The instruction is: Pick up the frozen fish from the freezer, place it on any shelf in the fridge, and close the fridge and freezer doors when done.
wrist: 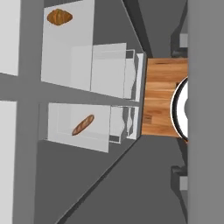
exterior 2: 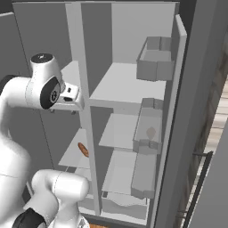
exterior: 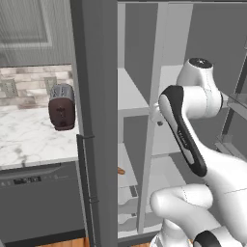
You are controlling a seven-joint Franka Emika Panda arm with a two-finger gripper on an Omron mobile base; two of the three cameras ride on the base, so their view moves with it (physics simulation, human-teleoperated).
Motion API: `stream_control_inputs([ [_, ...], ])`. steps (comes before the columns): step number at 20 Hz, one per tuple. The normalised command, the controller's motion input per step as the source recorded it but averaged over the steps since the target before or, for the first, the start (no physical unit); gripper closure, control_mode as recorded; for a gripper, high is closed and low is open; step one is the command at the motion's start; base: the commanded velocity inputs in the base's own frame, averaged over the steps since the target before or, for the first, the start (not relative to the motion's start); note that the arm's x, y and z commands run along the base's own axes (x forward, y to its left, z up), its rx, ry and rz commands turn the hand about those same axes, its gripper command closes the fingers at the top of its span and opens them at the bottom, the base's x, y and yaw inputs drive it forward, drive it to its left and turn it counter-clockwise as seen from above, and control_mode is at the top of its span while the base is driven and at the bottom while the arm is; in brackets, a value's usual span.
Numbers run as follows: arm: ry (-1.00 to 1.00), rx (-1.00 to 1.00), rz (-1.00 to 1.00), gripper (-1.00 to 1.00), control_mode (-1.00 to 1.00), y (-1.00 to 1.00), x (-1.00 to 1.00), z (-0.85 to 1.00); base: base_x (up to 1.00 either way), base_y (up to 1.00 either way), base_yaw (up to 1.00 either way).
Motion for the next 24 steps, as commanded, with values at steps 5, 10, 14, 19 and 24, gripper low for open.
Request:
stream_control_inputs([
  [5, -0.09, 0.00, 0.00, -1.00, -1.00, 0.32, -0.47, 0.00, 0.00, 0.00, 0.00],
  [10, -0.03, 0.00, 0.00, -1.00, -1.00, 0.18, -0.07, 0.00, 0.00, 0.00, 0.00],
  [14, -0.03, 0.00, 0.00, -1.00, 1.00, 0.15, 0.00, 0.00, 0.00, 0.05, 0.00],
  [19, 0.00, 0.00, 0.00, -1.00, 1.00, 0.00, 0.00, 0.00, 0.00, 0.20, 0.00],
  [24, 0.00, 0.00, 0.00, -1.00, 1.00, 0.00, 0.00, 0.00, 0.19, 0.19, 0.00],
])
